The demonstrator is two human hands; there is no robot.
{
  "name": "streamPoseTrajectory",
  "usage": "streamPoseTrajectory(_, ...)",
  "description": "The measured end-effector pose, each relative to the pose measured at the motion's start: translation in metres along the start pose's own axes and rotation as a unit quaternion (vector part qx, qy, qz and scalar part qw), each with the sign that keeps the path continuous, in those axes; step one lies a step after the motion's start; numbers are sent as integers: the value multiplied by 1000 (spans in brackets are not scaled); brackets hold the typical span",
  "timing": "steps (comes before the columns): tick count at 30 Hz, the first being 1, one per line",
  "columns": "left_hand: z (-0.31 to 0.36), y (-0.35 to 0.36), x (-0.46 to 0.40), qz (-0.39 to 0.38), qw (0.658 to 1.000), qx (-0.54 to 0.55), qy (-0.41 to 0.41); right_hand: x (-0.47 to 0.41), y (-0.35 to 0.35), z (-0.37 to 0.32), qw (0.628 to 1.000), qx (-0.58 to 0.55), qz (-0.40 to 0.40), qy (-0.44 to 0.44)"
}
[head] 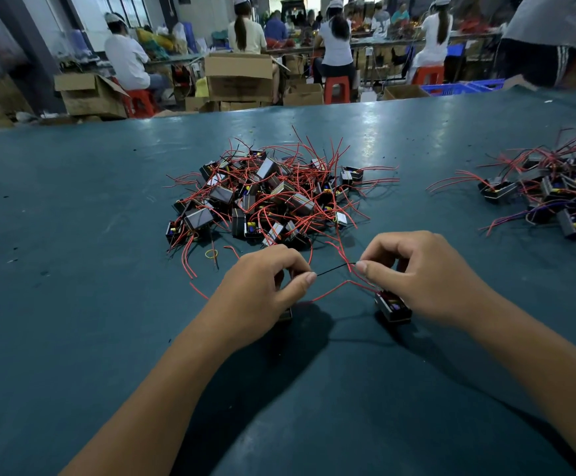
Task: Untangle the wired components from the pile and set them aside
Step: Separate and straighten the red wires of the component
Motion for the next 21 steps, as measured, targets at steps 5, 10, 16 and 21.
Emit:
streamPoseTrajectory(5,-11,-21,2,3,1000,23,-20,-3,-12,2,997,56,-53,-4)
streamPoseTrajectory(10,-30,-4,17,-181,982,-11,-54,16,7,4,946,215,-237,-46)
streamPoseTrajectory(16,-46,1,25,-235,965,-68,-94,25,22,15,924,234,-302,-36)
streamPoseTrajectory(21,-43,-3,19,-181,979,-42,-89,18,24,19,930,248,-265,-50)
Point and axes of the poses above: each hand's wrist, its own x-axis away from the middle knuckle, its own y-axis out of the palm, z = x × y, the point moved 10 cm from there along -x, towards the middle knuckle, and after that the axes turned 10 degrees about y, right-handed, at the moved point
